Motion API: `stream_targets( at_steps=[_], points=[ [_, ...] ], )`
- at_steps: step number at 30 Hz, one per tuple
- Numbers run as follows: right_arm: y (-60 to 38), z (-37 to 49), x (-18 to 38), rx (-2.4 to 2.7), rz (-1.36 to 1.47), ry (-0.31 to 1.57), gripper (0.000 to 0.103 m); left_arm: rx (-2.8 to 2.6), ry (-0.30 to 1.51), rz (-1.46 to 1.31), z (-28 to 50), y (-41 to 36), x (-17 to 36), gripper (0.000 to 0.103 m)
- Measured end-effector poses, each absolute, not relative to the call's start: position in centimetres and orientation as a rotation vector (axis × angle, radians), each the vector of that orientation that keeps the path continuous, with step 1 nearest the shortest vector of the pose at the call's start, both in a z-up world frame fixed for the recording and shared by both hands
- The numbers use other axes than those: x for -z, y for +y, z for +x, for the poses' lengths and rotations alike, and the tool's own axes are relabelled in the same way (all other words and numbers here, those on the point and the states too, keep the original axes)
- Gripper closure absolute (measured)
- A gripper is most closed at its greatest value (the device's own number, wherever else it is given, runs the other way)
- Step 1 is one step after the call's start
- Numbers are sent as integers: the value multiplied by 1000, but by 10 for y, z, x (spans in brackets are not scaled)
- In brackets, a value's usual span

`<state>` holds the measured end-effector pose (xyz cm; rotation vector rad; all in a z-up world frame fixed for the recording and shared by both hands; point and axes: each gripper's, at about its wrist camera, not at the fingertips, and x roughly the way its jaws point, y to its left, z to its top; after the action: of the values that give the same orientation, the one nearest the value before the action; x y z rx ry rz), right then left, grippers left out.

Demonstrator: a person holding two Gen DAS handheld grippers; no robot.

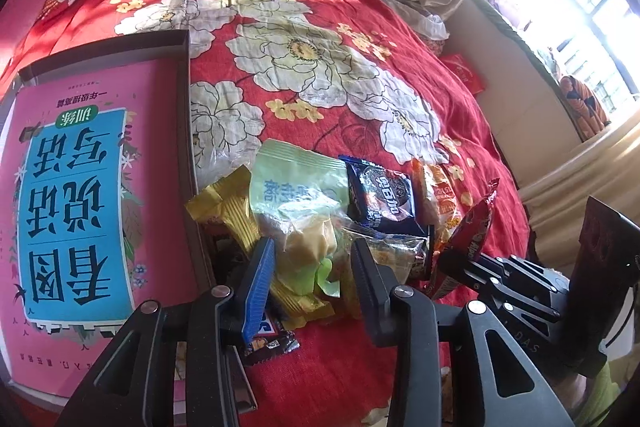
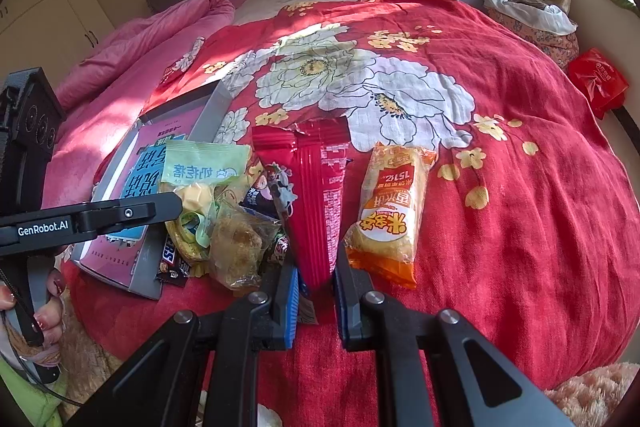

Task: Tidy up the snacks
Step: 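Lift the green-labelled bag with left tool while right tool lifts the red wrapper, then carry green bag over the pink tray and open left tool while right tool carries red wrapper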

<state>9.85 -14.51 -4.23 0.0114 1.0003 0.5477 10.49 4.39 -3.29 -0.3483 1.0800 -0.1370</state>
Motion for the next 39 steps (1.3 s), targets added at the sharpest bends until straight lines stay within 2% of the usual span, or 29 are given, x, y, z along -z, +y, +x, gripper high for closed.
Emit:
stream_targets(
  at_steps=[10,12,15,23,39],
  points=[
    [-143,98,41,-547,7,987,87,73,1083,-201,130,22,38,60],
    [-144,97,37,-553,13,968,88,66,1078,-188,134,20,38,67],
    [-144,94,30,-569,22,929,88,82,1063,-216,137,24,36,71],
    [-147,93,19,-571,43,882,88,141,1012,-308,126,35,28,71],
    [-114,75,-8,-688,31,811,88,54,875,-386,72,103,-26,71]
  ],
)
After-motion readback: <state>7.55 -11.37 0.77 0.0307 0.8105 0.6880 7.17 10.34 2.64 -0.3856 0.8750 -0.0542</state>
